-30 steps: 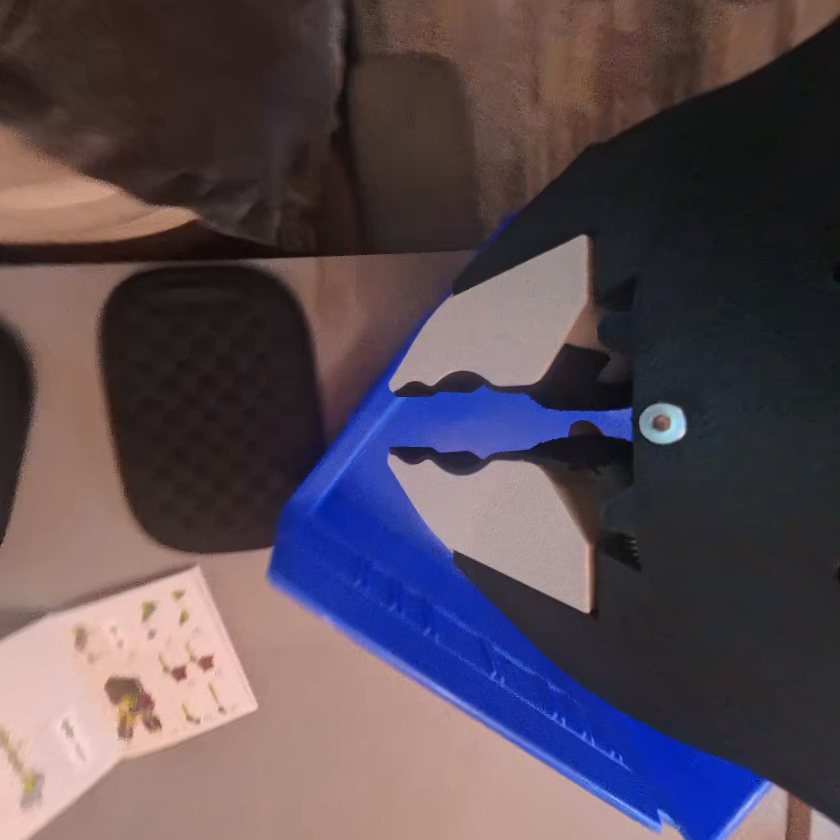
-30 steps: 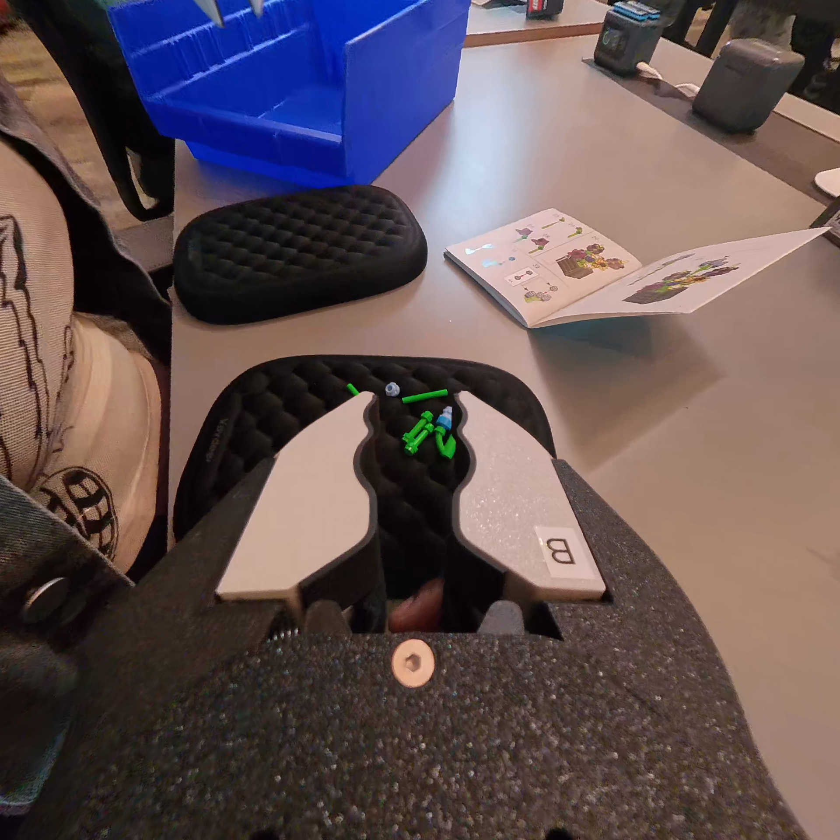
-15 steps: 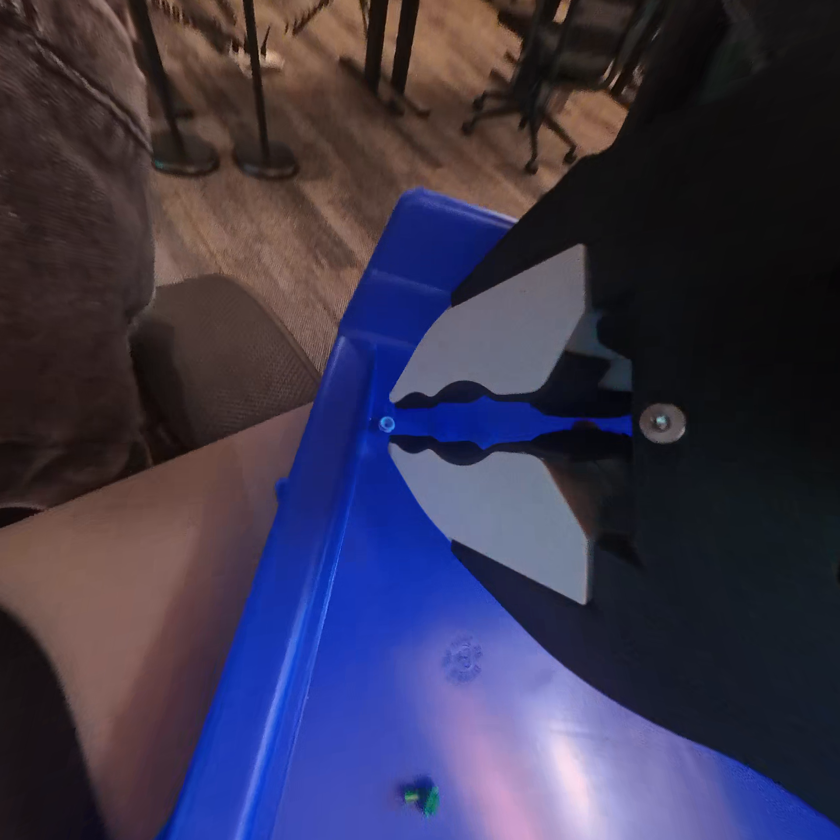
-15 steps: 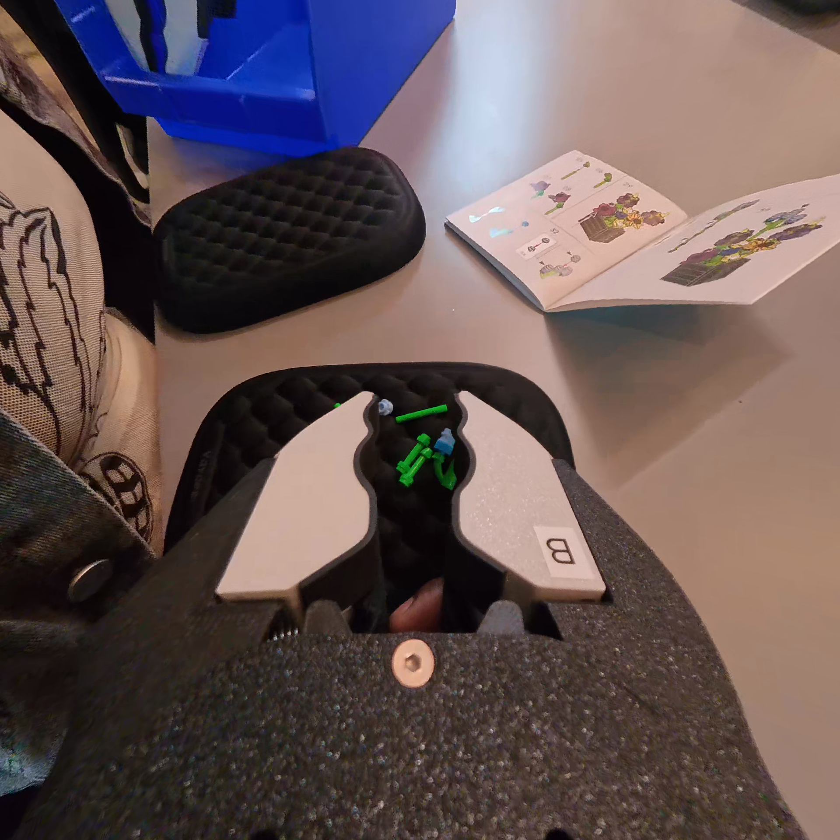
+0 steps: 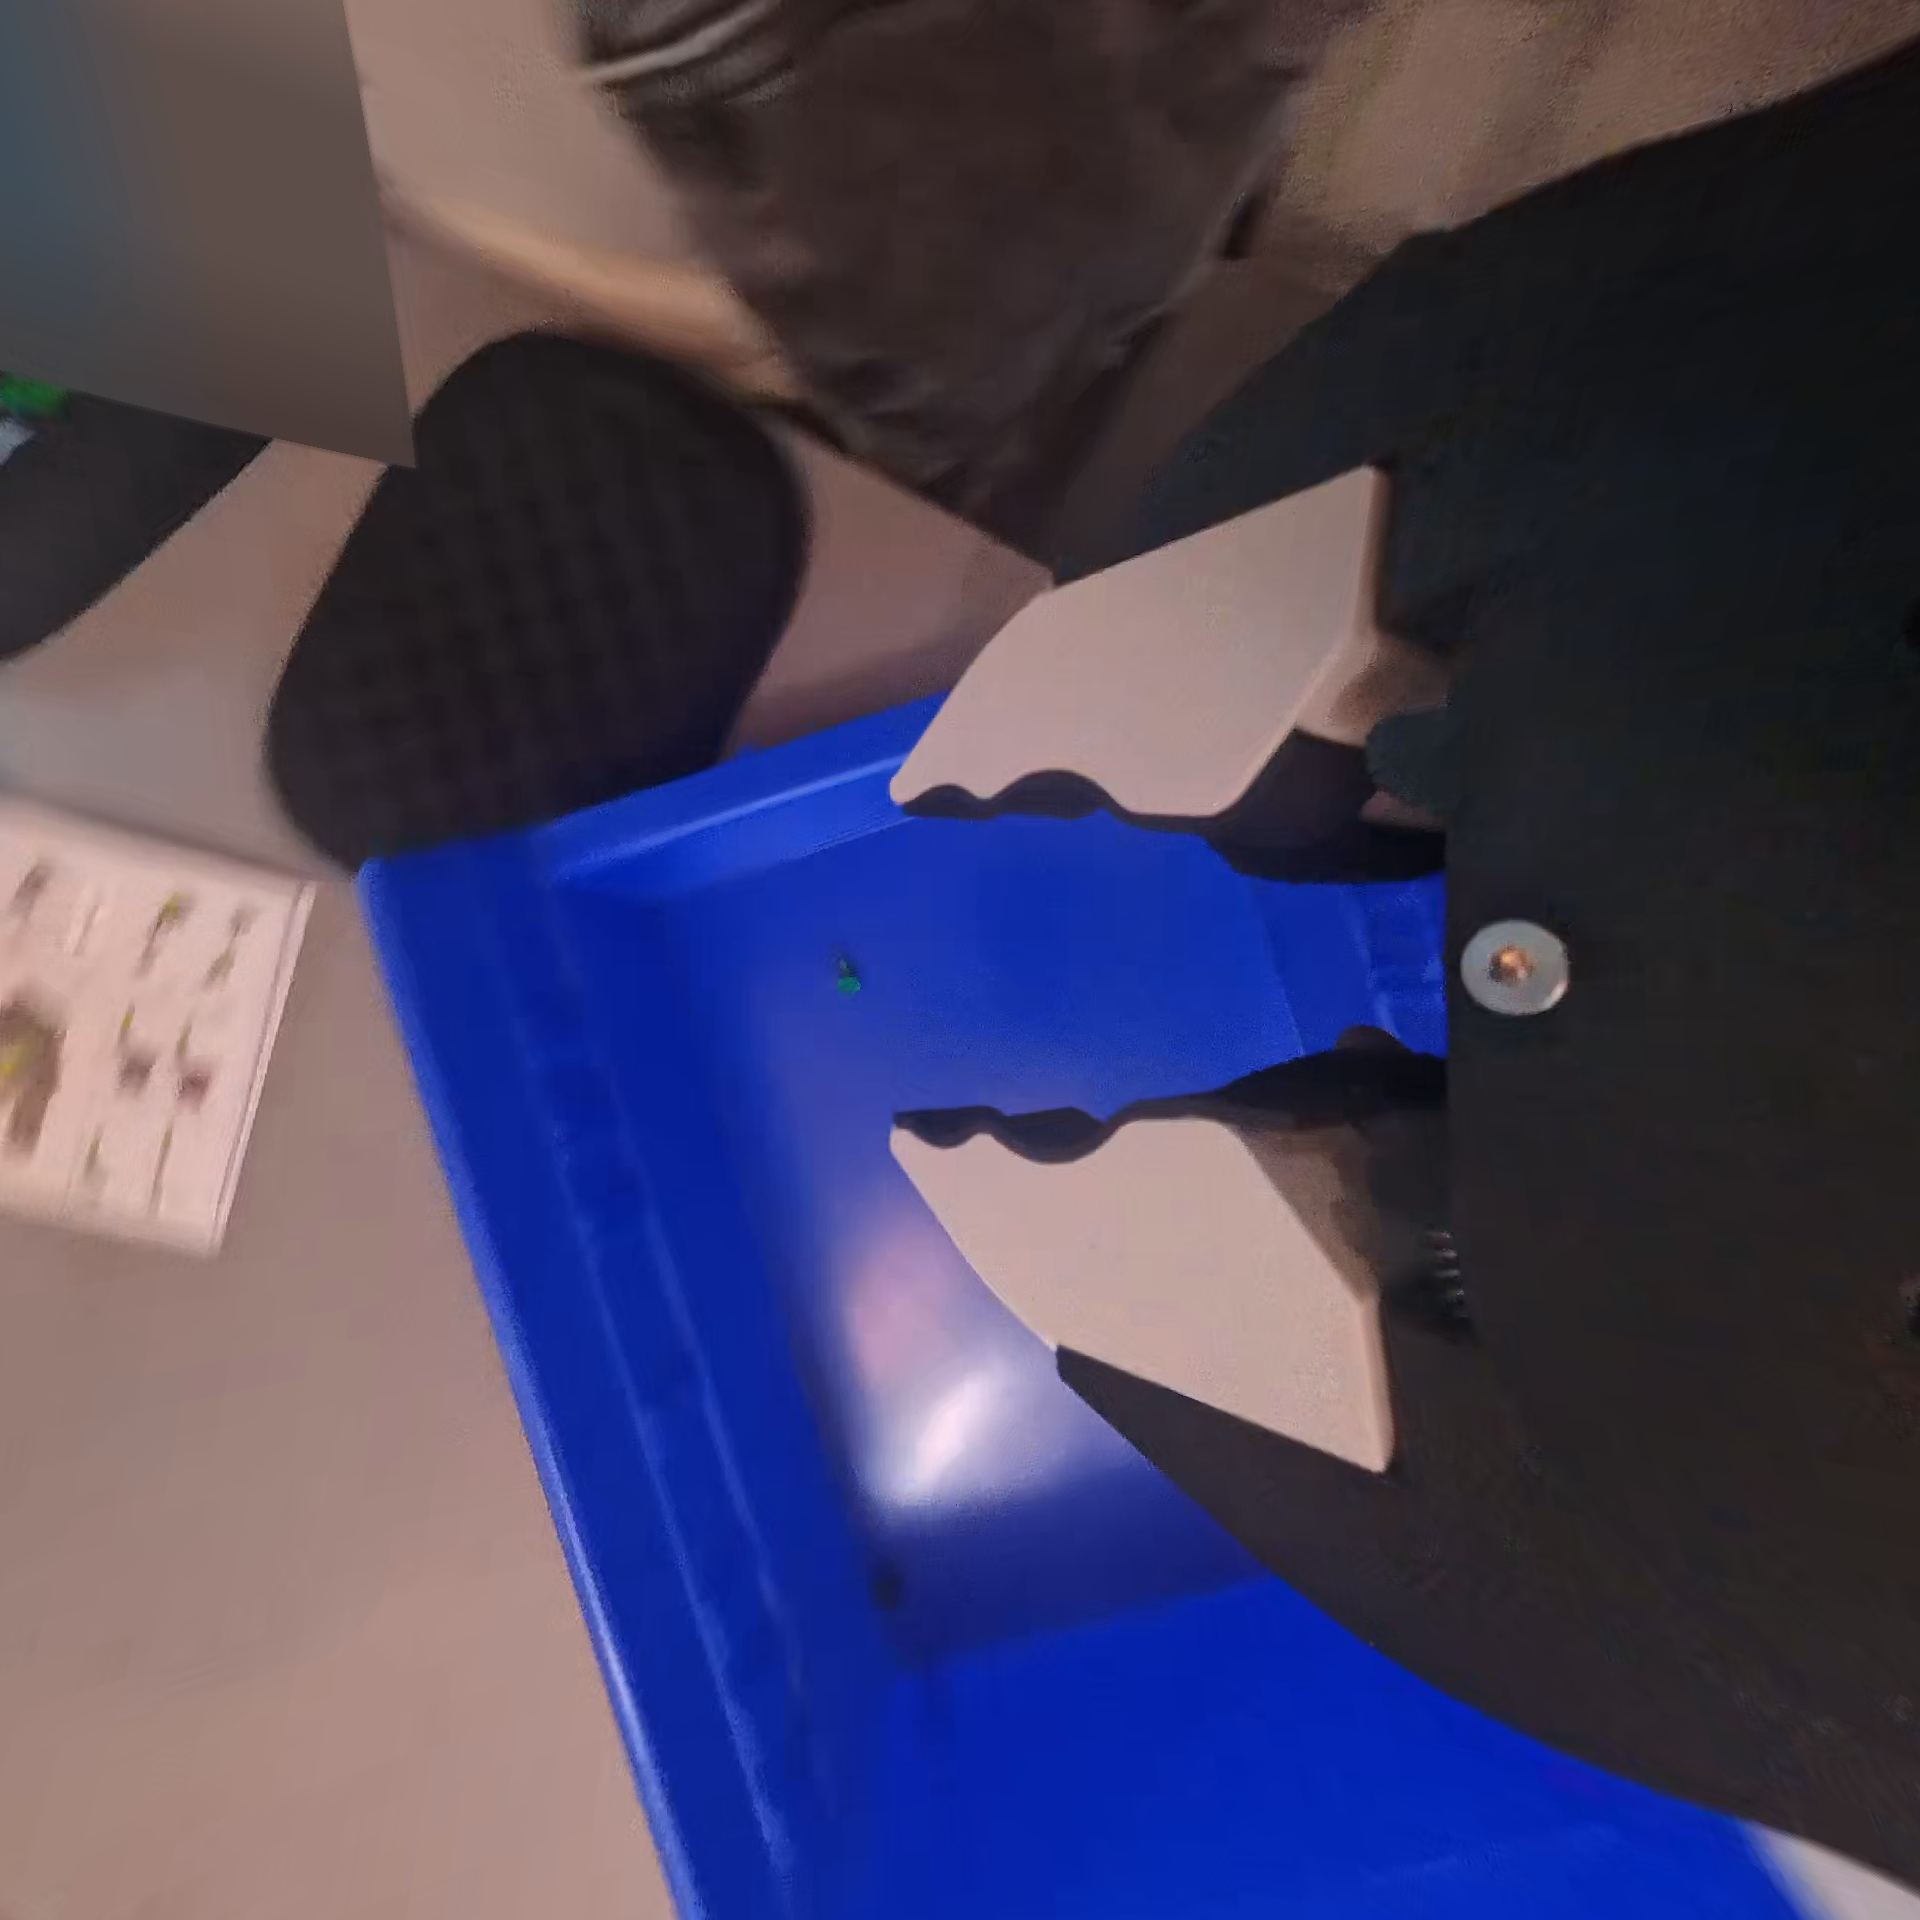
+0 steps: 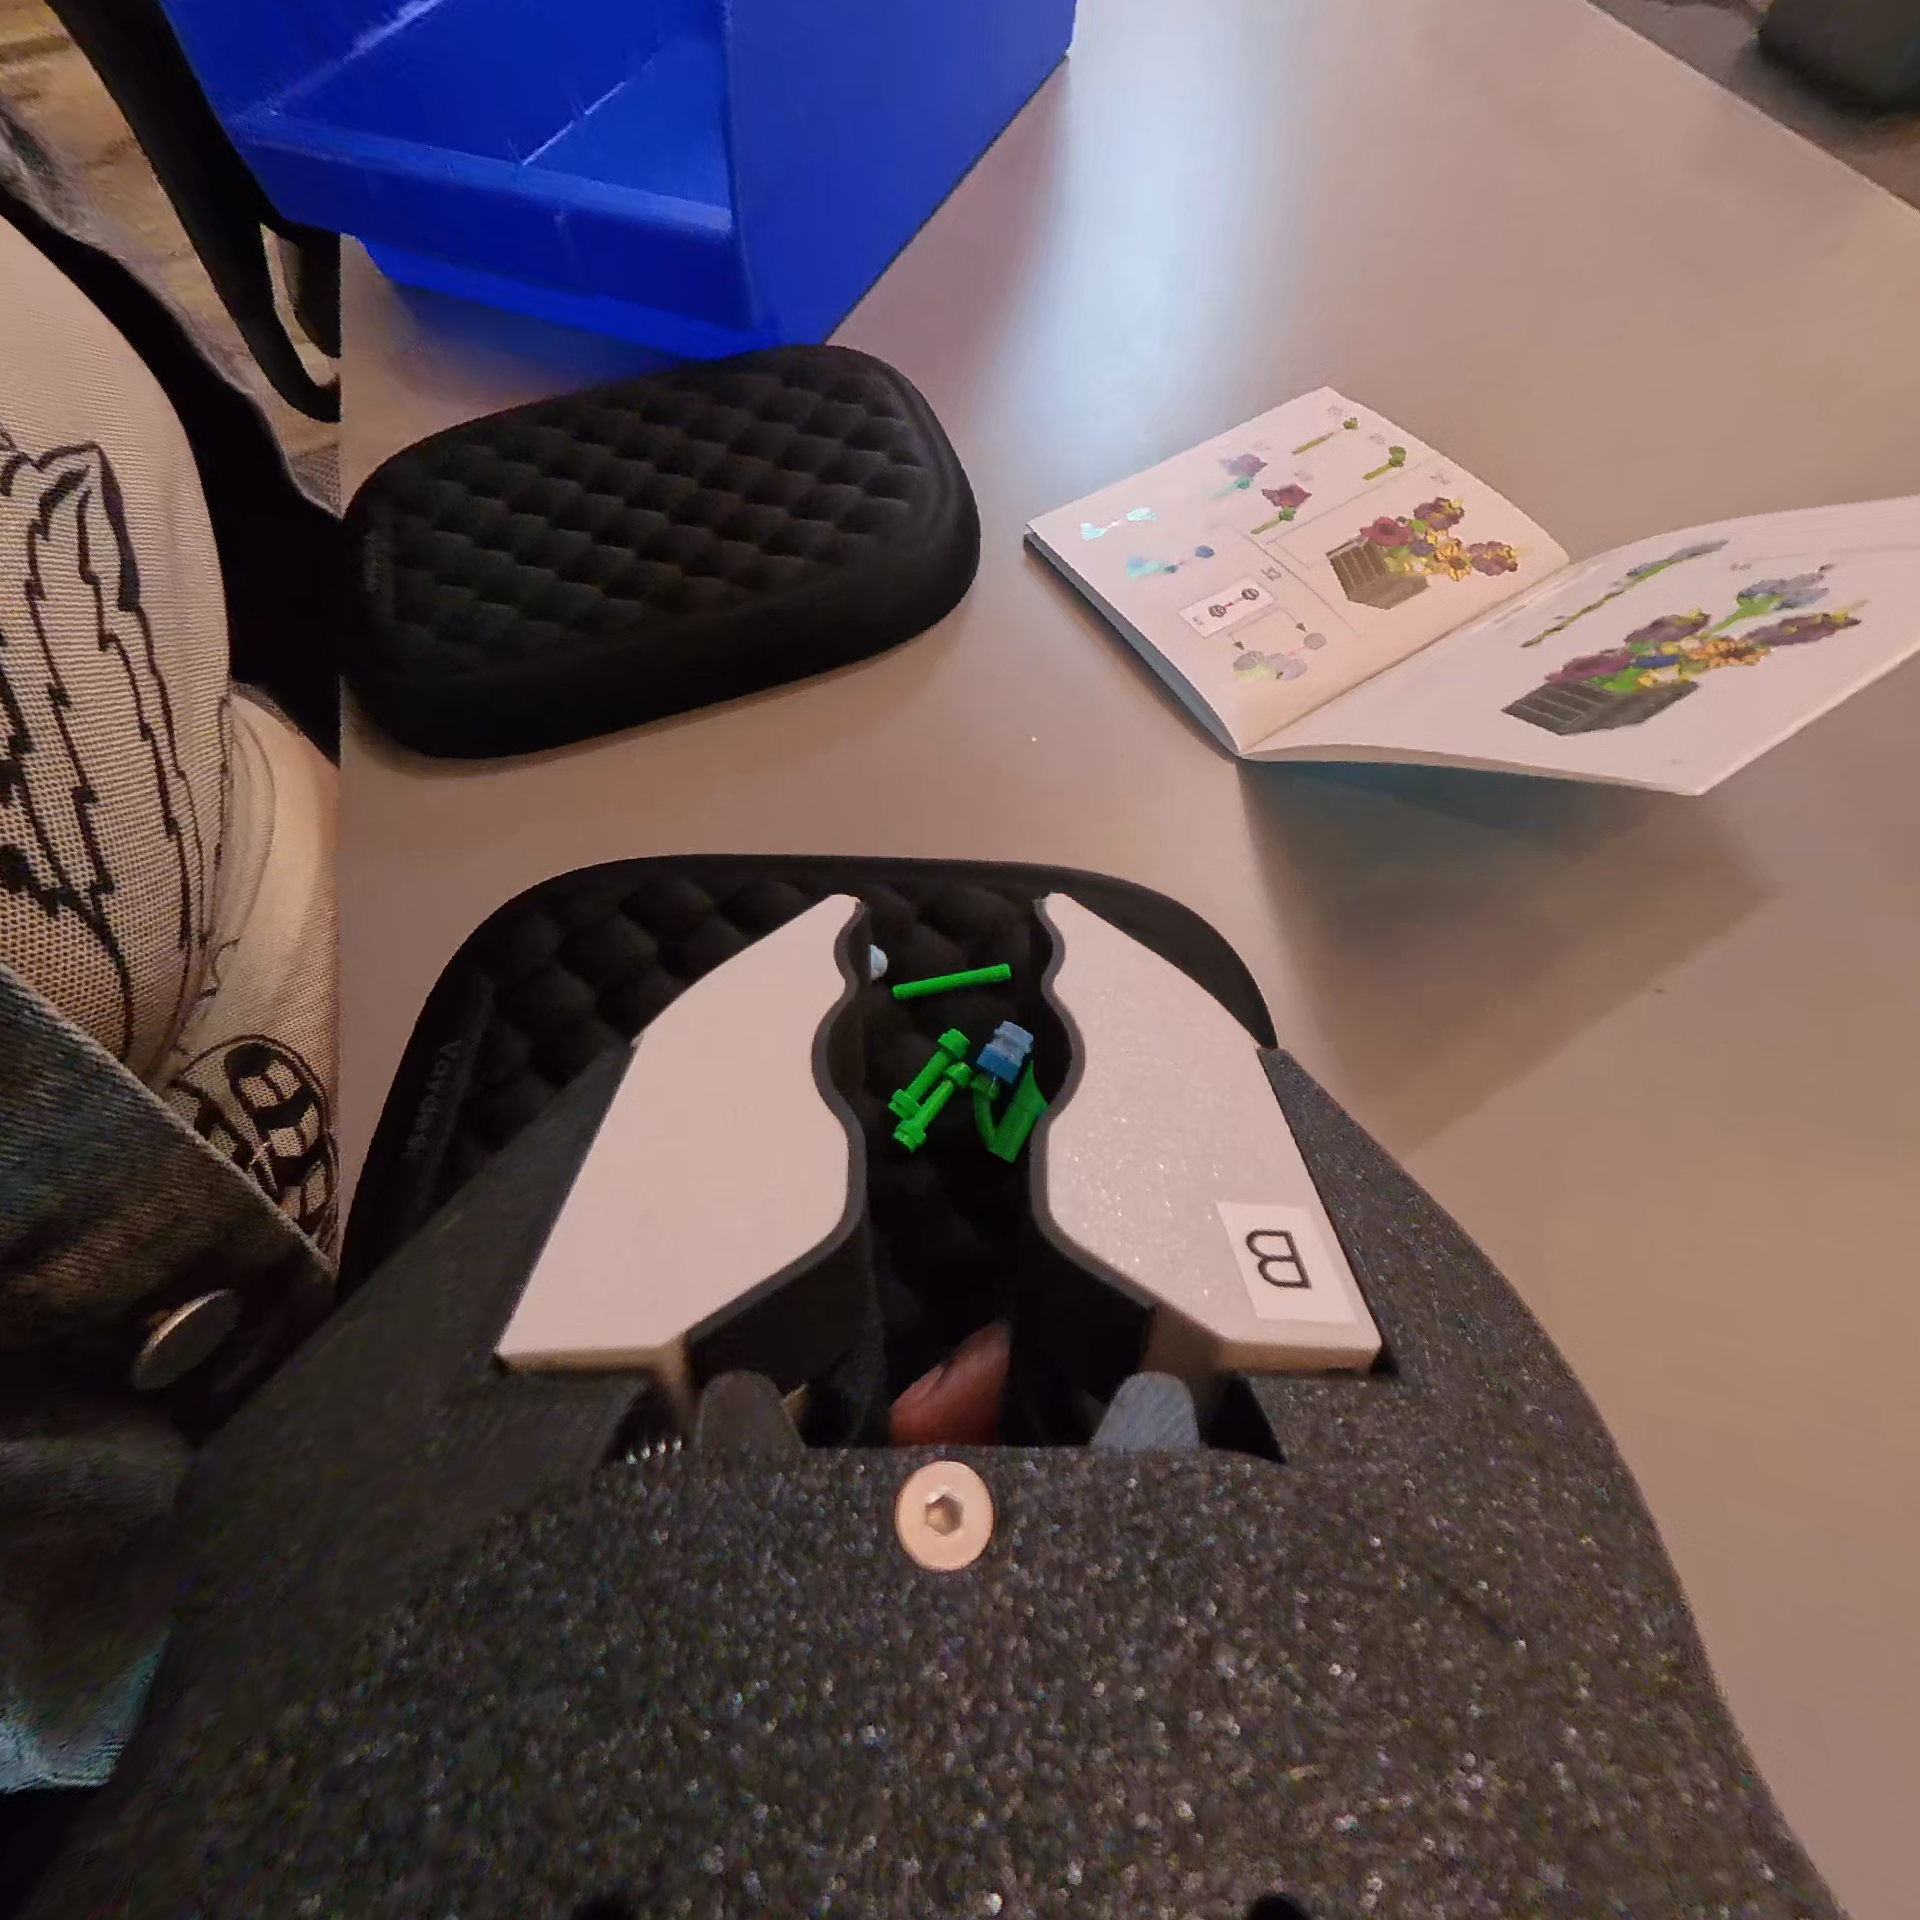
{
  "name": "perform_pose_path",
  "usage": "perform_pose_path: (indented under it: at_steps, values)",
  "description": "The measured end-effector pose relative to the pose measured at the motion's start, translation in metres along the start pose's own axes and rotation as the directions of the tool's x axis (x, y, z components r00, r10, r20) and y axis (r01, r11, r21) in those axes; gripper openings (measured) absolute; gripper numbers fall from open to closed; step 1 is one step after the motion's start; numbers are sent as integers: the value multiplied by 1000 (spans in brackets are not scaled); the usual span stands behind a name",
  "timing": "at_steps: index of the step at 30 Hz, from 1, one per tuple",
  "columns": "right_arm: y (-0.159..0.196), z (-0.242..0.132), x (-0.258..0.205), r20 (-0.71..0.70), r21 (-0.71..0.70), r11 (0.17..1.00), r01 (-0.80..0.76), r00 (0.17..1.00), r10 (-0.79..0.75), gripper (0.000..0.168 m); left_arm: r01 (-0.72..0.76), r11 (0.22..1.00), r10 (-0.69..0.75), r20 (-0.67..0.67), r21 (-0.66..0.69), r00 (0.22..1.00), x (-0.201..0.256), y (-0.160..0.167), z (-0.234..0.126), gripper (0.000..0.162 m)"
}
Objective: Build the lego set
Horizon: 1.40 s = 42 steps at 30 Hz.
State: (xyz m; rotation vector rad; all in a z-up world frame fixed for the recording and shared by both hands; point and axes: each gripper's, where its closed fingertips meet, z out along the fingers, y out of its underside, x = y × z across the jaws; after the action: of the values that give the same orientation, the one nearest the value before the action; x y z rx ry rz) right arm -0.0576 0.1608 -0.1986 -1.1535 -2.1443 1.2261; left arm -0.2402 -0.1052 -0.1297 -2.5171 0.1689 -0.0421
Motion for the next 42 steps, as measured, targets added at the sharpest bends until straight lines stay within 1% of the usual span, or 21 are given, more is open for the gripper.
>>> perform_pose_path:
  at_steps: [1, 2, 3, 5, 6, 7, 9, 10, 13, 14, 15, 16, 19, 21, 24, 26, 27, 32, 37, 40, 42]
  values:
    - [-1, 1, -1, 3, 2, 1000, 14, 1000, -14, 29, 84, 996, -84, 94, 4, 992, 3, -2, -4, 54]
    - [-1, 2, -1, 6, 5, 1000, 27, 1000, -27, 29, 164, 986, -161, 153, -6, 975, 11, 1, -5, 54]
    - [-3, 2, -2, 9, 11, 999, 40, 999, -40, 29, 231, 973, -225, 184, -13, 957, 22, 2, -2, 54]
    - [-6, 3, -5, 17, 38, 997, 62, 998, -63, 28, 328, 944, -309, 260, -32, 915, 41, 10, 14, 54]
    - [-8, 2, -6, 20, 54, 996, 71, 997, -72, 28, 346, 935, -314, 277, -74, 908, 53, 17, 26, 54]
    - [-10, 2, -8, 22, 70, 995, 77, 997, -79, 28, 341, 931, -291, 296, -134, 910, 62, 25, 37, 54]
    - [-13, -1, -10, 25, 101, 991, 88, 996, -91, 28, 315, 925, -215, 391, -211, 895, 64, 38, 52, 54]
    - [-15, -3, -11, 26, 115, 989, 93, 995, -97, 28, 306, 918, -183, 416, -252, 891, 64, 45, 58, 54]
    - [-16, -8, -12, 16, 143, 984, 105, 994, -109, 28, 282, 889, -103, 441, -362, 892, 64, 63, 73, 54]
    - [-16, -10, -12, 10, 151, 983, 107, 994, -110, 28, 274, 871, -74, 444, -407, 893, 62, 72, 75, 49]
    - [-16, -12, -11, 1, 160, 981, 107, 994, -108, 27, 267, 858, -37, 466, -438, 884, 56, 78, 73, 38]
    - [-16, -14, -10, -7, 168, 980, 104, 994, -105, 27, 231, 853, 7, 453, -468, 892, 54, 80, 70, 29]
    - [-15, -18, -8, -30, 185, 978, 95, 995, -91, 27, 206, 849, -27, 350, -486, 937, 60, 75, 64, 27]
    - [-16, -20, -9, -40, 192, 976, 99, 995, -93, 27, 195, 849, -54, 285, -492, 957, 62, 64, 47, 27]
    - [-16, -21, -10, -44, 191, 975, 113, 993, -106, 26, 195, 826, -110, 188, -528, 976, 61, 44, 8, 28]
    - [-15, -21, -9, -46, 191, 975, 112, 993, -105, 26, 187, 815, -108, 173, -548, 979, 55, 33, -11, 28]
    - [-15, -20, -9, -46, 193, 975, 110, 994, -103, 26, 188, 811, -109, 173, -553, 979, 54, 31, -14, 28]
    - [-14, -21, -7, -60, 191, 975, 109, 993, -100, 26, 159, 816, -86, 156, -555, 984, 60, 36, 0, 28]
    - [-13, -22, -7, -62, 183, 977, 106, 993, -96, 25, 155, 810, -73, 165, -566, 984, 61, 41, 1, 28]
    - [-12, -20, -7, -64, 179, 978, 107, 993, -97, 26, 155, 825, -60, 188, -544, 980, 63, 46, 11, 27]
    - [-11, -19, -7, -61, 177, 979, 103, 994, -94, 25, 169, 849, -50, 242, -501, 969, 62, 54, 28, 27]
